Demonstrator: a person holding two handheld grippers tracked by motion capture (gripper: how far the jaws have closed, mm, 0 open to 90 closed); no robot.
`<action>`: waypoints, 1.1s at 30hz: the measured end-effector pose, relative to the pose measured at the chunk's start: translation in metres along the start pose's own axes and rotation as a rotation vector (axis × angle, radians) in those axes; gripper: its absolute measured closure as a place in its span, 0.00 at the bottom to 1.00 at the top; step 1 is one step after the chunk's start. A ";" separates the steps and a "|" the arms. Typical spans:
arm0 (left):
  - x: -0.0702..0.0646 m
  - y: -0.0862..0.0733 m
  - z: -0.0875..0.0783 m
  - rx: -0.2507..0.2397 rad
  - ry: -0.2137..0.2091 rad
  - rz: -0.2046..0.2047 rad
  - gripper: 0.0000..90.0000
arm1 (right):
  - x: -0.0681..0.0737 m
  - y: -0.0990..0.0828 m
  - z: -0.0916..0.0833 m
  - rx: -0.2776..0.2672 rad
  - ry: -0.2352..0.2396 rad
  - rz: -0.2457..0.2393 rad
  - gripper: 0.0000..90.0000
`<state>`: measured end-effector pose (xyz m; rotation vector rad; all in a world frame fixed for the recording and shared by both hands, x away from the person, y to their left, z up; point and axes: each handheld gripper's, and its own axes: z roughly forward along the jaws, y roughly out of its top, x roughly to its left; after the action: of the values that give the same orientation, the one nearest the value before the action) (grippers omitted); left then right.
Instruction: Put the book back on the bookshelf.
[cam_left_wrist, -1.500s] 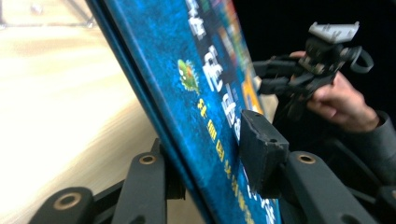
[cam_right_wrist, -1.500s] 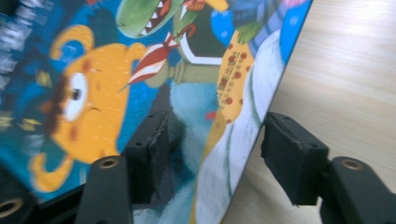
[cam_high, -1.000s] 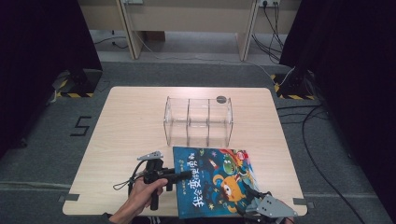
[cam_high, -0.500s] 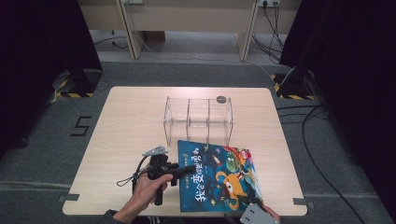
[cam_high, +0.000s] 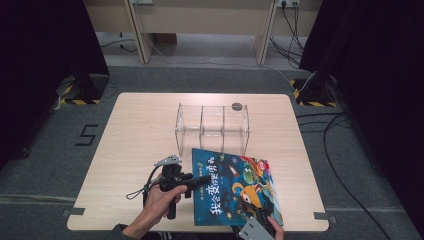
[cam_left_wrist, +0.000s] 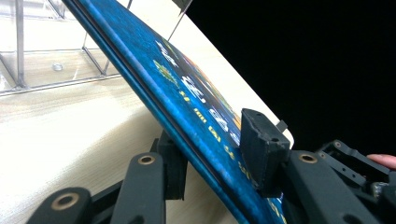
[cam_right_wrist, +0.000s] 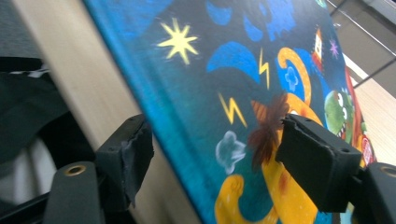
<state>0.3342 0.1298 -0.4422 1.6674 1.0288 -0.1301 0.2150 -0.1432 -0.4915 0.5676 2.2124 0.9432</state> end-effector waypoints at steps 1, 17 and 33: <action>0.000 0.000 0.000 0.000 0.000 0.001 0.69 | 0.000 0.000 0.001 0.005 -0.007 0.006 0.26; 0.002 -0.001 0.001 0.005 0.009 -0.018 0.68 | 0.002 0.004 0.010 0.041 -0.113 -0.117 0.46; 0.003 0.000 0.000 0.000 -0.030 -0.044 0.61 | 0.017 0.010 0.000 0.049 -0.224 -0.229 0.68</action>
<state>0.3361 0.1316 -0.4435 1.6385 1.0431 -0.1836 0.2051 -0.1265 -0.4905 0.4092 2.0507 0.6742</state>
